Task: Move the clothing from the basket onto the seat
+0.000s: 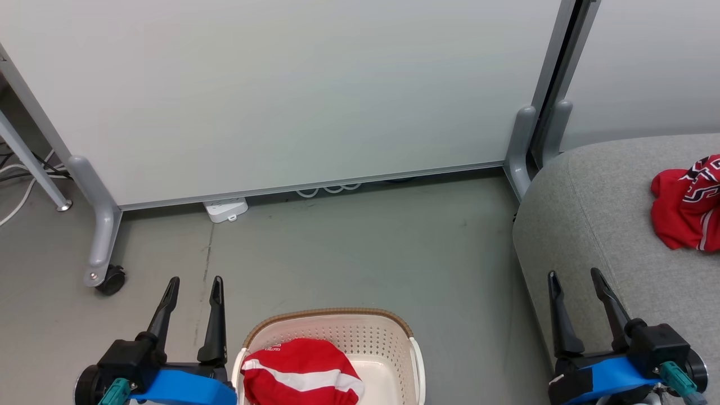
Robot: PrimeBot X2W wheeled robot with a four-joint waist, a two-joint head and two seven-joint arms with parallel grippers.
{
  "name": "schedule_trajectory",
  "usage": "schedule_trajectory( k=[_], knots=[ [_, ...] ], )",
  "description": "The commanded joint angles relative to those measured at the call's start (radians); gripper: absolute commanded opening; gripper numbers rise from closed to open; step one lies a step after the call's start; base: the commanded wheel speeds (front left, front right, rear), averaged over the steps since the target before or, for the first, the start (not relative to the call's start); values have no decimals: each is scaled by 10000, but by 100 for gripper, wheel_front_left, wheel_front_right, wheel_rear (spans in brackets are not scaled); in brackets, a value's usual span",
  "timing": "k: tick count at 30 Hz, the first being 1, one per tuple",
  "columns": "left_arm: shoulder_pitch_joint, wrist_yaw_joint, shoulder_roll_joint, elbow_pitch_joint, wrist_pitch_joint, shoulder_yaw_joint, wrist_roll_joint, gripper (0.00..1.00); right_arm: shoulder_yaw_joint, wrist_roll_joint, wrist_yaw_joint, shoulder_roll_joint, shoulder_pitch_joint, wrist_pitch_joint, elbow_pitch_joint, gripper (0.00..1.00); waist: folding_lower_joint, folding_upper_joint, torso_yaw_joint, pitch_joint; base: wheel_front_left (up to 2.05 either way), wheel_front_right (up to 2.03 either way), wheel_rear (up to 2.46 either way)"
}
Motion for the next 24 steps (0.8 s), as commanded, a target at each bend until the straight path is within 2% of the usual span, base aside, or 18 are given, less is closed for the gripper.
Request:
schedule_trajectory(
  k=[1, 12, 19, 24],
  knots=[
    [77, -26, 12, 44, -33, 60, 48, 100, -12, 25, -9, 43, 128, -4, 27, 100, 0, 0, 13, 7, 0, 0, 0],
    [-216, -124, -1, 226, -34, -140, -4, 100, 24, 24, -10, 69, 41, -3, 72, 100, 0, 0, 38, 74, 0, 0, 0],
    [-942, -261, 1, 851, -34, -937, 173, 100, 78, 21, -10, 79, -325, -4, -24, 100, 0, 0, -106, 489, 0, 0, 0],
    [-1817, -323, 26, 1830, -34, -1655, 445, 100, 132, 12, -10, 15, -791, -3, -160, 100, 0, 0, -300, 1188, 0, 0, 0]
  ],
)
